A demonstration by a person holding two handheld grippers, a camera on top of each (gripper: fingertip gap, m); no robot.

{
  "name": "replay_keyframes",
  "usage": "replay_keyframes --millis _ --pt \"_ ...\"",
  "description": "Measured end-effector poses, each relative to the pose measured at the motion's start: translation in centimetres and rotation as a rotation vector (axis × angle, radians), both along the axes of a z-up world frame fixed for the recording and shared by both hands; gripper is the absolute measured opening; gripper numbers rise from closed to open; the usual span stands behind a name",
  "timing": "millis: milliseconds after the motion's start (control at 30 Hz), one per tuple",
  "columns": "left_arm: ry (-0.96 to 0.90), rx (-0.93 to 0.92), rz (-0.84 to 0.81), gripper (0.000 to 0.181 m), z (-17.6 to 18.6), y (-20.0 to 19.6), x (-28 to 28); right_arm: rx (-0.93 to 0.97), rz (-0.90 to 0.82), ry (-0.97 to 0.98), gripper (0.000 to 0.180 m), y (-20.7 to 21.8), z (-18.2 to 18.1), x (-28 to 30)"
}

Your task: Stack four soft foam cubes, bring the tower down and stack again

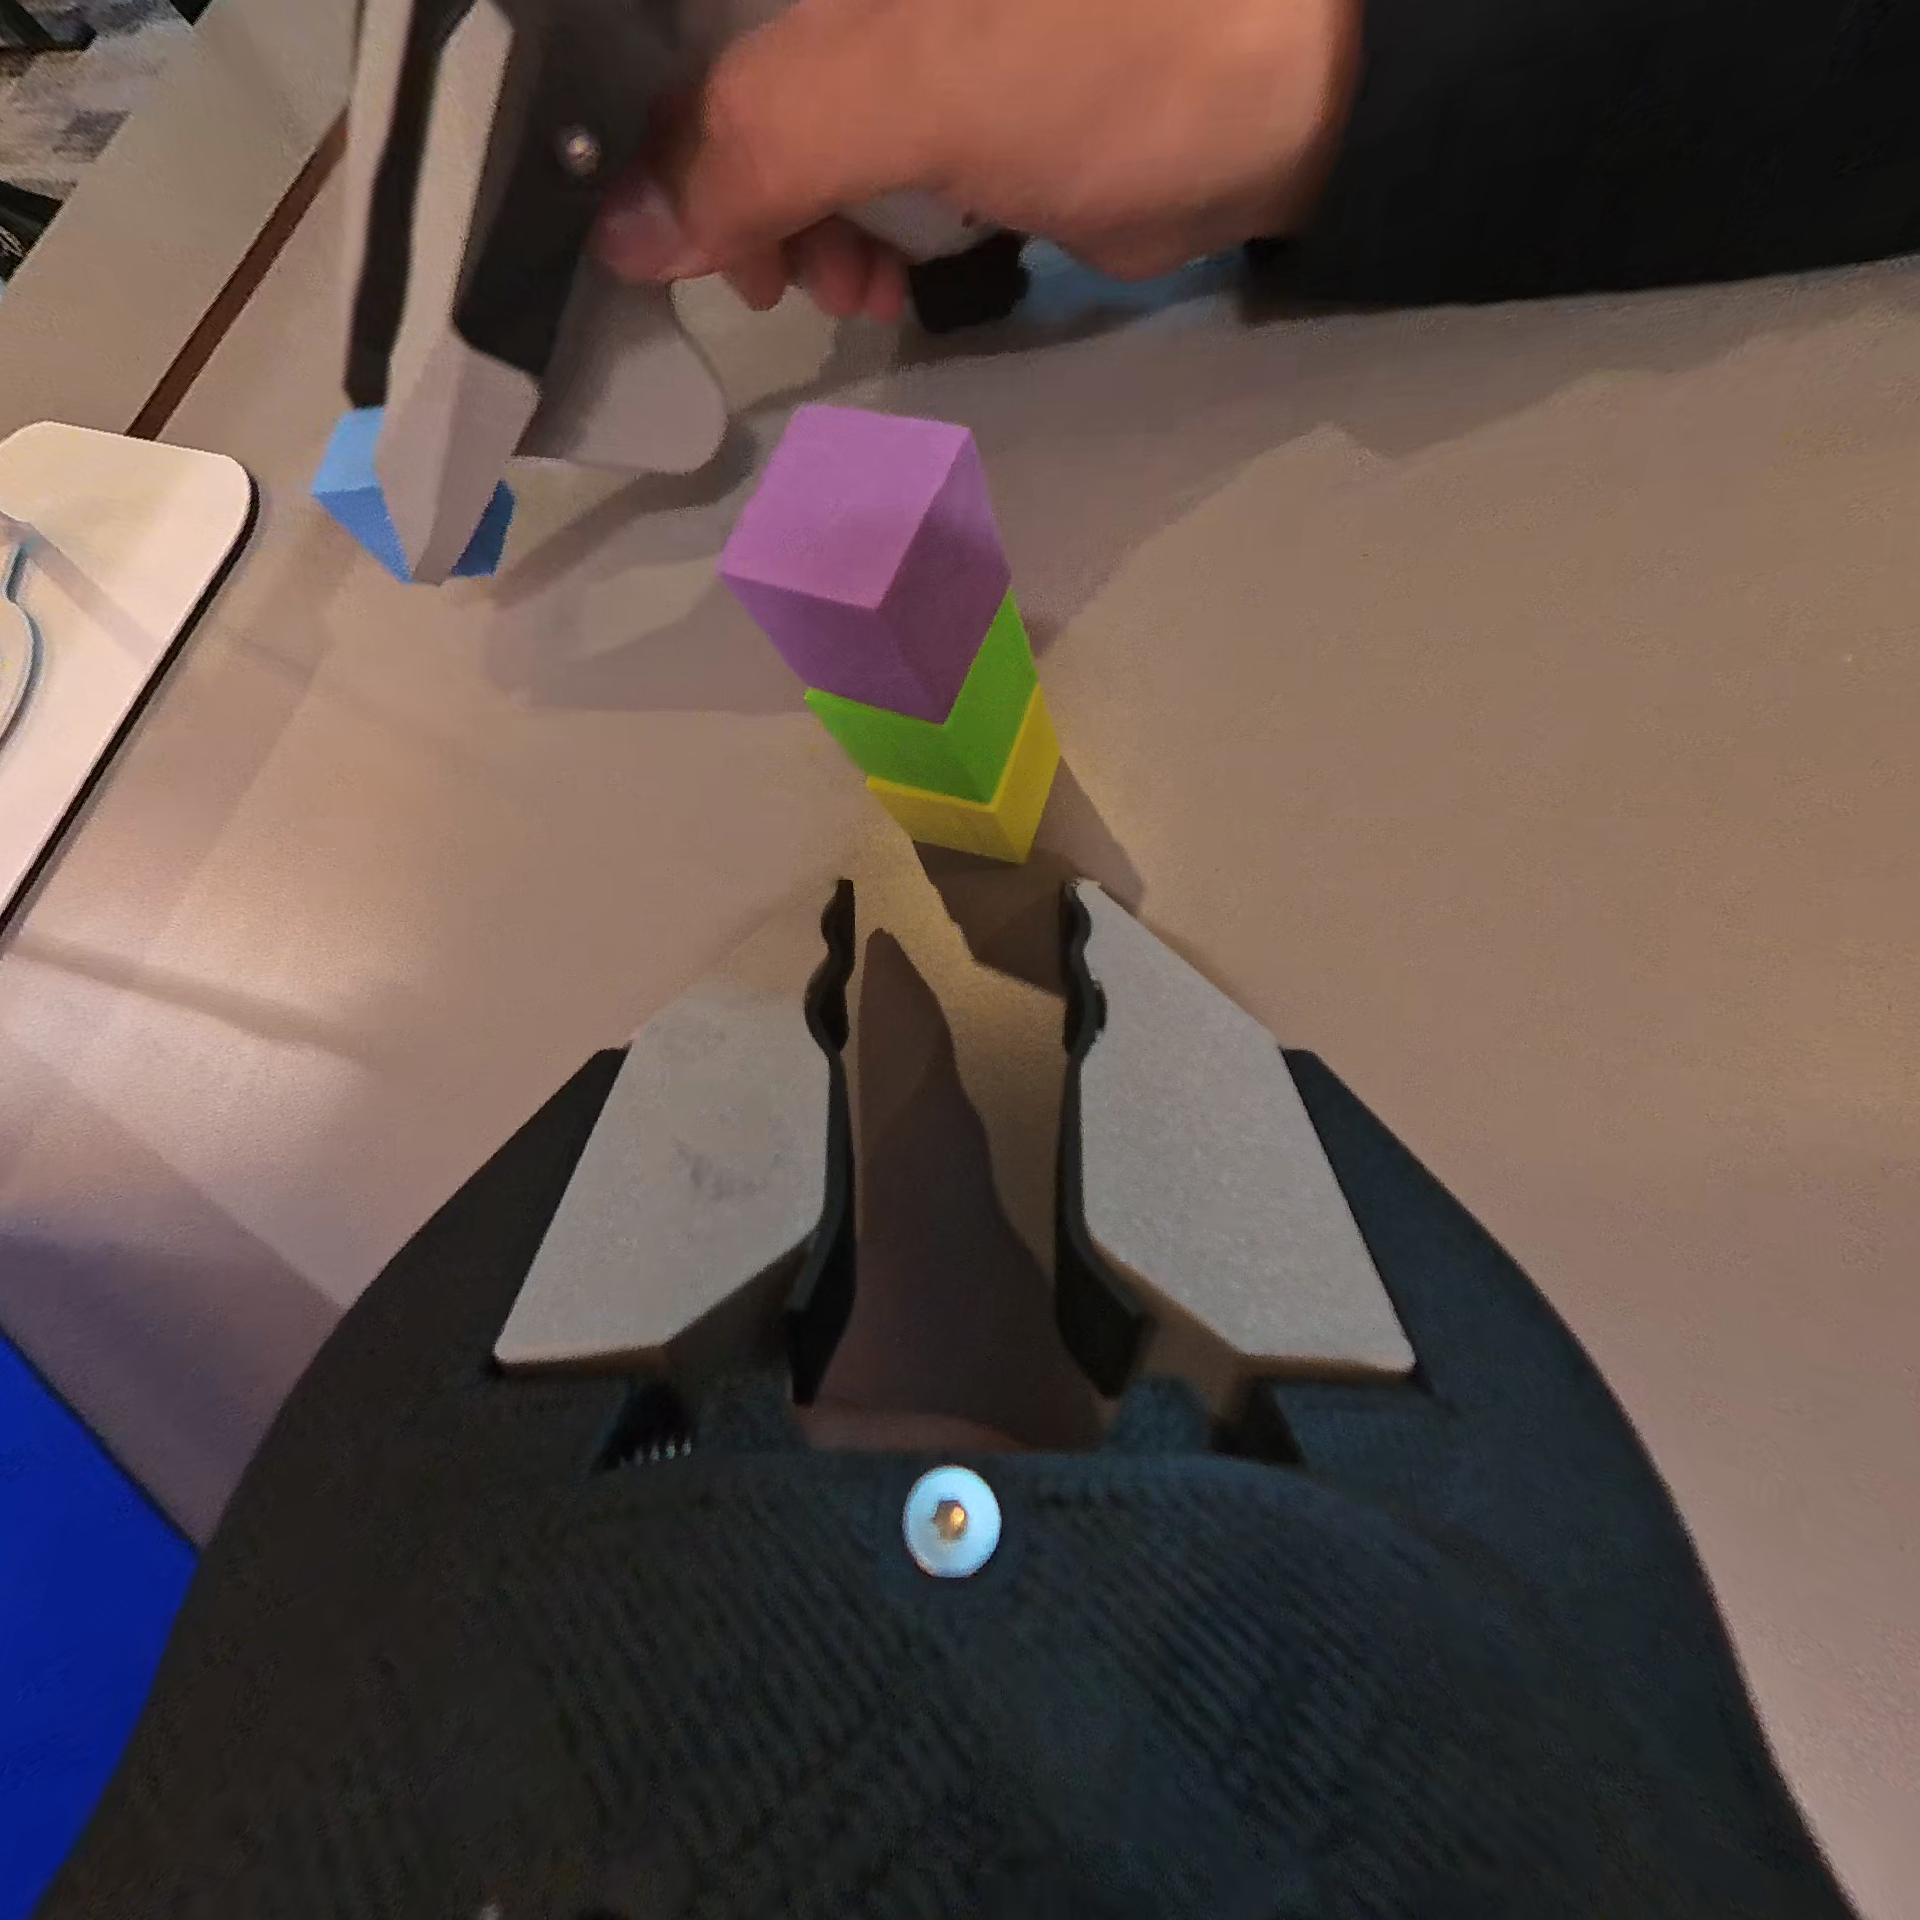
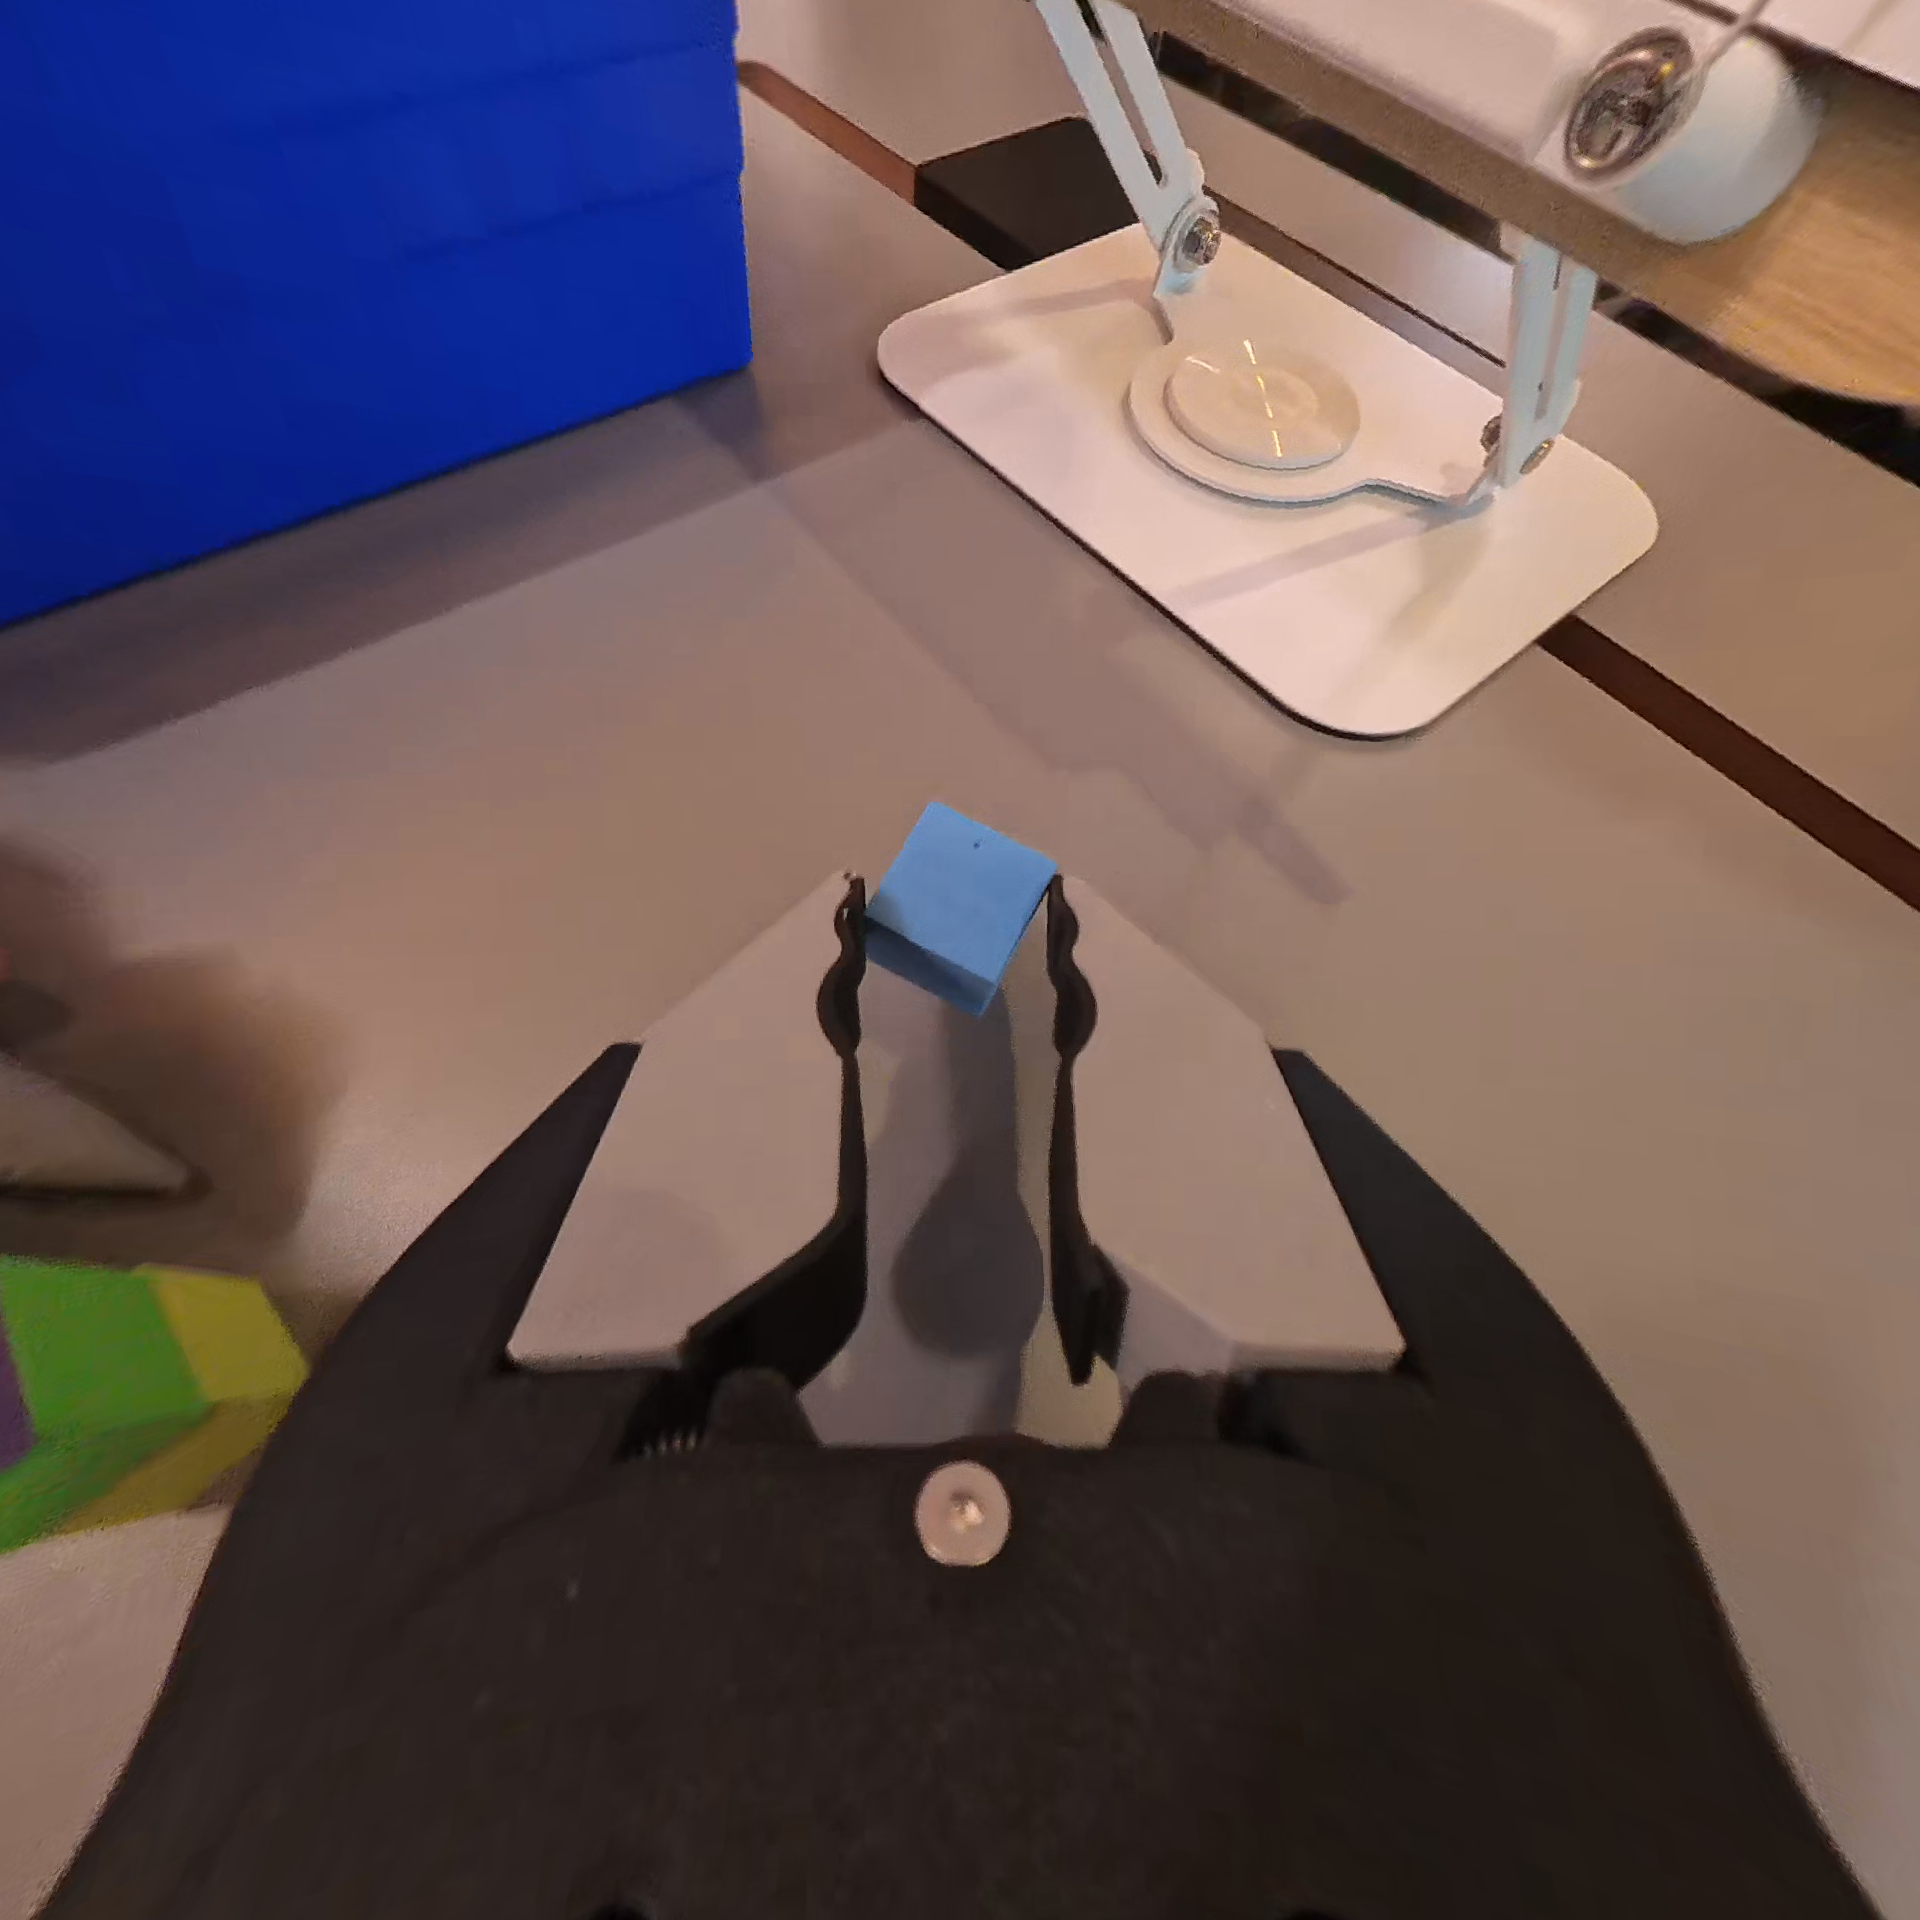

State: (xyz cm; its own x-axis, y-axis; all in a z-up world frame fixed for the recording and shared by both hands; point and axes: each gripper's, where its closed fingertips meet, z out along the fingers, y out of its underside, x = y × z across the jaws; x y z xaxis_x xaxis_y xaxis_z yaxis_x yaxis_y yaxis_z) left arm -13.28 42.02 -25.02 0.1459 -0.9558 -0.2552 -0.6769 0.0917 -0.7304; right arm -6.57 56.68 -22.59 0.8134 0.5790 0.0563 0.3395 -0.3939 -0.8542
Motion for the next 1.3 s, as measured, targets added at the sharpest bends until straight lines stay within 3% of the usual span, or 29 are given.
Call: replay_keyframes --millis 167,400,733,900,1300 --pt "0.0 0.005 -0.001 0.037 0.0 0.0 0.0 0.034 0.03 0.055 0.032 -3.0 0.9 0.7" --pt "0.0 0.005 -0.001 0.037 0.0 0.0 0.0 -0.059 0.084 0.126 0.032 -6.6 0.5 1.1" --pt "0.0 0.005 -0.001 0.037 0.0 0.0 0.0 -0.022 0.202 0.2 0.032 -7.7 2.4 -0.4" --pt "0.001 0.011 -0.001 0.037 0.0 0.0 0.0 0.002 0.23 0.092 0.032 -8.1 2.6 0.3" --pt "0.001 0.012 -0.001 0.037 0.0 0.0 0.0 0.108 0.624 0.144 0.032 -13.8 6.8 -3.9"
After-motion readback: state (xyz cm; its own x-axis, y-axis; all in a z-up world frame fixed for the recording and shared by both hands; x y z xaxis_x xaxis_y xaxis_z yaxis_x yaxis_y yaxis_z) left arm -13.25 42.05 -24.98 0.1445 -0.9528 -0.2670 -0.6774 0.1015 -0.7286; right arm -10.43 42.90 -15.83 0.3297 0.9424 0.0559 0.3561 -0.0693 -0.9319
